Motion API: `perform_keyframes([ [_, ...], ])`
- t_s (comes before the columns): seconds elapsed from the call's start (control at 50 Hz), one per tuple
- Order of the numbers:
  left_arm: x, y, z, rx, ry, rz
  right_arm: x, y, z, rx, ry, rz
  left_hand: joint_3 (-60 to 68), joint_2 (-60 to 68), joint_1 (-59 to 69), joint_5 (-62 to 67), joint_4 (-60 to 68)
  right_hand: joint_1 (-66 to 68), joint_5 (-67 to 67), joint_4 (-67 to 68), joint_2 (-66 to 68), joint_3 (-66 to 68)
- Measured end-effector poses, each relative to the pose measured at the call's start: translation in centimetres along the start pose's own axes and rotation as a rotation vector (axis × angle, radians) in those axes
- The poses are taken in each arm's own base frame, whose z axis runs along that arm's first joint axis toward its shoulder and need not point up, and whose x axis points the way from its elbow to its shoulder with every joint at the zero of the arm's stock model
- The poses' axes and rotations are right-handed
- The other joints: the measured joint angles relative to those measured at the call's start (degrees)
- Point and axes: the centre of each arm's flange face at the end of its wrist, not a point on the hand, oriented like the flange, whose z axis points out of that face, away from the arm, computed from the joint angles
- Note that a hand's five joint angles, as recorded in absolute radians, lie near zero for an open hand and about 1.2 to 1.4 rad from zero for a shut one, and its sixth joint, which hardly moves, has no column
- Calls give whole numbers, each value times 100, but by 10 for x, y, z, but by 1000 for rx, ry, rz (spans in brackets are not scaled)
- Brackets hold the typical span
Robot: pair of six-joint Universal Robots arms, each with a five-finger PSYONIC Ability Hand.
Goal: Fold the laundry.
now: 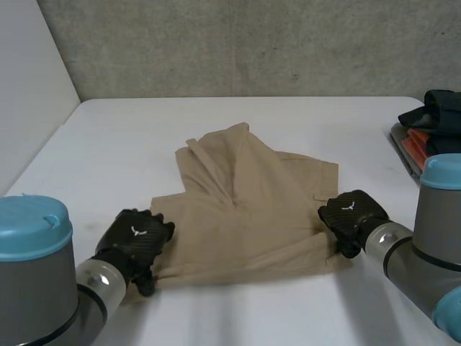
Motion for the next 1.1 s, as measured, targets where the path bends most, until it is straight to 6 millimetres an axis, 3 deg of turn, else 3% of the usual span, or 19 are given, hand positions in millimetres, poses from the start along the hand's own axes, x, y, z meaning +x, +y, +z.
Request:
perform_keyframes([
  [0.2,3,11,-5,-55,20,-4,7,0,3,6,56,-1,22,44,25,84,34,0,0,0,0,0],
  [0.22,3,12,-4,-59,19,-5,8,0,4,6,65,0,1003,1058,1080,1105,1056,0,0,0,0,0],
  [0.26,2,13,-2,-62,18,-7,9,0,4,6,68,0,1589,1610,1739,1695,1662,0,0,0,0,0],
  [0.32,2,13,2,-62,14,-9,8,1,3,3,67,3,3898,3941,4042,3972,3976,0,0,0,0,0],
  [0.38,-1,11,9,-41,0,-14,7,2,2,-9,58,11,4710,4760,4460,4601,4803,-1203,-1226,-1318,-1433,-1435],
  [0.4,-2,10,11,-31,-6,-16,7,2,1,-17,53,14,4731,4781,4460,4601,4827,-2606,-2867,-3025,-3146,-3125],
  [0.42,-3,8,14,-18,-13,-18,6,3,0,-24,48,17,4735,4785,4460,4601,4833,-2741,-3047,-3208,-3315,-3298],
  [0.44,-4,5,16,-3,-21,-19,5,3,-2,-36,40,22,4735,4787,4460,4601,4840,-3453,-4037,-4159,-4219,-4182],
  [0.52,-8,-2,27,42,-47,-18,5,1,-12,-79,7,50,4735,4787,4460,4601,4845,-4044,-4897,-4984,-4824,-4965],
  [0.68,-11,-9,45,63,-62,-12,8,-11,-34,-118,-40,129,4735,4787,4460,4601,4846,-4151,-5105,-5072,-5022,-5216],
  [0.88,-9,-7,56,49,-54,-11,-1,-10,-41,-134,-110,162,4735,4792,4460,4601,4846,-4151,-5105,-5073,-5022,-5216],
  [0.98,-8,-7,58,47,-48,-10,-9,-2,-31,-141,-140,158,4735,4792,4460,4601,4846,-3968,-4815,-4872,-4832,-4949],
  [1.0,-8,-7,58,47,-48,-10,-9,-2,-29,-139,-140,156,4735,4792,4460,4601,4846,-3051,-3842,-3876,-3725,-3900],
  [1.02,-8,-7,58,49,-48,-10,-10,-2,-25,-135,-138,153,4735,4792,4460,4601,4846,-3051,-3842,-3876,-3725,-3900],
  [1.04,-9,-9,59,56,-50,-9,-9,-3,-18,-119,-131,146,4737,4792,4460,4601,4846,-622,-1400,-1291,-1154,-1294],
  [1.06,-10,-11,60,61,-52,-8,-9,-4,-16,-112,-127,143,4748,4793,4460,4601,4847,-622,-1400,-1291,-1154,-1294],
  [1.1,-14,-22,66,96,-68,3,-1,-16,-2,-38,-81,124,4755,4800,4460,4601,4848,26,-208,-58,4,-52],
])
